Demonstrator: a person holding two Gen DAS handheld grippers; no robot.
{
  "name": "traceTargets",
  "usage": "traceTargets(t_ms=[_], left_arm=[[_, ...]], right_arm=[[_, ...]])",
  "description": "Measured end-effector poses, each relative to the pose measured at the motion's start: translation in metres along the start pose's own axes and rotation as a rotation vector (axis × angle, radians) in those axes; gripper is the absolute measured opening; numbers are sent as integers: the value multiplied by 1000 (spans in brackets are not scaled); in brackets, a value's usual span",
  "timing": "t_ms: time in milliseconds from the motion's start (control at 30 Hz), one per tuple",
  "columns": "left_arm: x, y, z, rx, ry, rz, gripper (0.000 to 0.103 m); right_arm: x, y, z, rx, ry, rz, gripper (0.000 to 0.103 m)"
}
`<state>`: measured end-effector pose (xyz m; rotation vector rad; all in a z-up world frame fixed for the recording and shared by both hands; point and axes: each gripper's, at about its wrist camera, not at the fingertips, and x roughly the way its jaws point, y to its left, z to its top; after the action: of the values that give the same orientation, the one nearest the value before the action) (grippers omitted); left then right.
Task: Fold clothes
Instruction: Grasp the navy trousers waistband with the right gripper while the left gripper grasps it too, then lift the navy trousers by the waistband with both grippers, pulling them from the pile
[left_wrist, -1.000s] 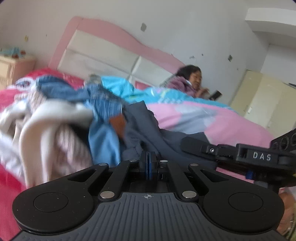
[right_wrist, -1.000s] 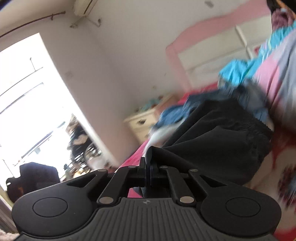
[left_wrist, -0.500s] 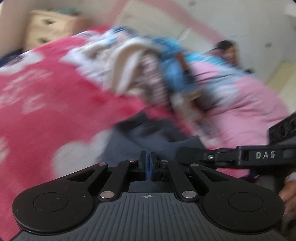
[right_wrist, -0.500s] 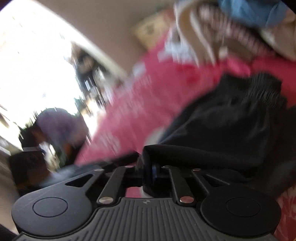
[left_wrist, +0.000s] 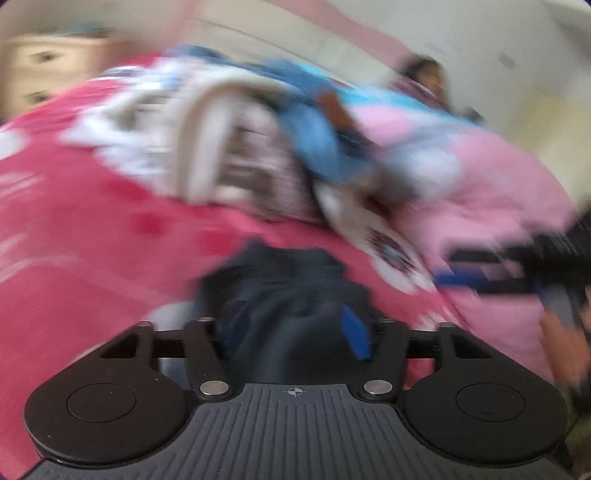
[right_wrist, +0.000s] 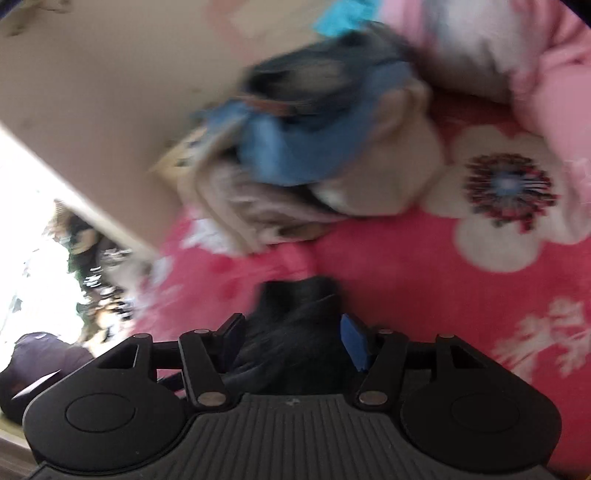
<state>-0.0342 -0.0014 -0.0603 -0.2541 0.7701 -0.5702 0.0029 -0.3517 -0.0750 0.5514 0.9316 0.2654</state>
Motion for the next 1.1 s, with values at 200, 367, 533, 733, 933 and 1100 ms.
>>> traceTargets(t_ms=[200, 367, 533, 733, 933, 1100], left_arm=[[65, -18, 0, 95, 136, 50, 48], [69, 2, -15, 0, 162, 89, 14], [53, 34, -27, -178, 99, 30, 8], [4, 48, -36, -195, -15, 17, 7], [-50, 65, -44, -236, -117, 72, 8], [-73, 66, -44, -272, -174, 76, 42]], right_arm=[[68, -17, -2, 2, 169, -16, 62], [87, -11, -16, -42, 245, 58, 49], [84, 2, -22, -84, 264, 123, 14], [67, 43, -26, -80, 283, 303, 9], [92, 82, -27, -44, 306, 382, 9], [124, 111, -29, -58, 339, 396, 9]])
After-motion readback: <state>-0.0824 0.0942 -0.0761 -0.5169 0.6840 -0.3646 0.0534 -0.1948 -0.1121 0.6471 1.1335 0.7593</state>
